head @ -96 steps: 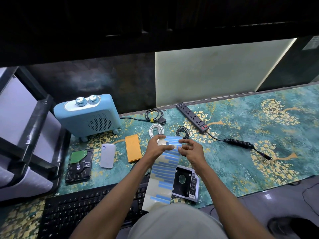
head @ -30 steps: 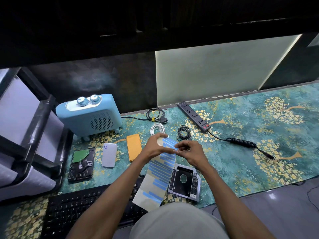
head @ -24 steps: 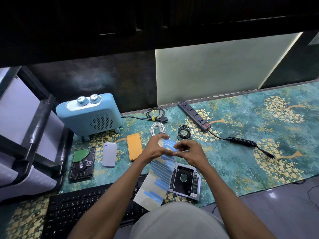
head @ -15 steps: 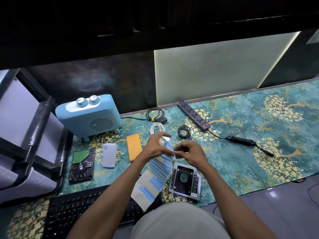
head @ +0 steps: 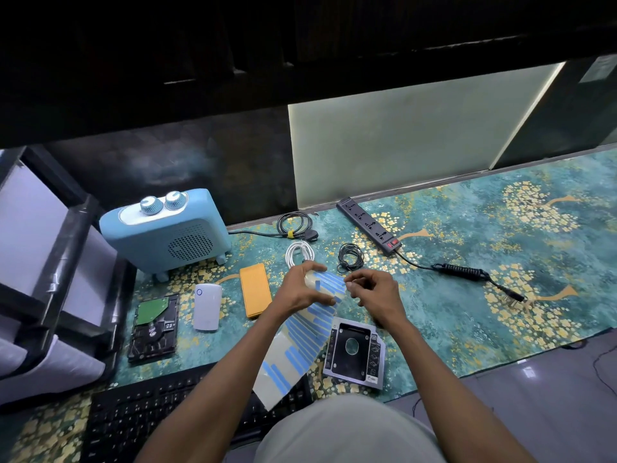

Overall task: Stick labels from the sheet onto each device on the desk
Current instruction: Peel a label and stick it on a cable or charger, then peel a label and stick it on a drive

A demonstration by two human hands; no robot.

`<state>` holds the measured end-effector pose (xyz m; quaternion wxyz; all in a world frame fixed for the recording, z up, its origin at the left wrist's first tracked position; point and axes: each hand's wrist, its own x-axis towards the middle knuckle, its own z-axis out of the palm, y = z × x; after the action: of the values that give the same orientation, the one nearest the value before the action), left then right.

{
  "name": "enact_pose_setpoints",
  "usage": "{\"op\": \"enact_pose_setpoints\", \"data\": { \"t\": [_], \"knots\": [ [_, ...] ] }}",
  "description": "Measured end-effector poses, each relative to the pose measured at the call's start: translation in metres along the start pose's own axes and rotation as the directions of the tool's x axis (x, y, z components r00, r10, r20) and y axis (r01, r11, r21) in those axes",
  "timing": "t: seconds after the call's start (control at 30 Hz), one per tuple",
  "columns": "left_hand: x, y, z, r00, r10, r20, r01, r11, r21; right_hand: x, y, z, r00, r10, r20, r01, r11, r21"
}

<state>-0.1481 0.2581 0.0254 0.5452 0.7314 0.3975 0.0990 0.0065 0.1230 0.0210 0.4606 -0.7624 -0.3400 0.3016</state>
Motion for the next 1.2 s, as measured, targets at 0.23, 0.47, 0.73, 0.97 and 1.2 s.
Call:
{"op": "enact_pose_setpoints", "data": {
  "t": [0.23,0.47,0.73,0.97,1.2],
  "knots": [
    [0.01,0.017,0.027,0.995,-0.037,-0.097,0.012,0.97,-0.243,-0.007,0.008,-0.026,0.982,0.125,-0.142,-0.071,0.94,0.334],
    [0.039,0.075,0.101,0.995,-0.012,-0.101,-0.024,0.937,-0.348,-0.017,0.019,-0.078,0.894,0.247,-0.375,-0.031,0.867,0.497],
    [0.067,0.08,0.195,0.986,-0.013,-0.164,-0.037,0.954,-0.298,-0.041,0.07,-0.146,0.779,0.225,-0.586,-0.107,0.967,0.23],
    [0.08,0.071,0.203,0.998,-0.039,0.053,0.045,0.991,-0.124,-0.032,0.073,-0.165,0.826,0.193,-0.529,-0.074,0.969,0.237],
    [0.059,0.058,0.139,0.978,-0.117,-0.173,0.086,0.981,-0.176,-0.006,0.056,-0.105,0.932,0.189,-0.308,-0.082,0.94,0.33]
  ]
}}
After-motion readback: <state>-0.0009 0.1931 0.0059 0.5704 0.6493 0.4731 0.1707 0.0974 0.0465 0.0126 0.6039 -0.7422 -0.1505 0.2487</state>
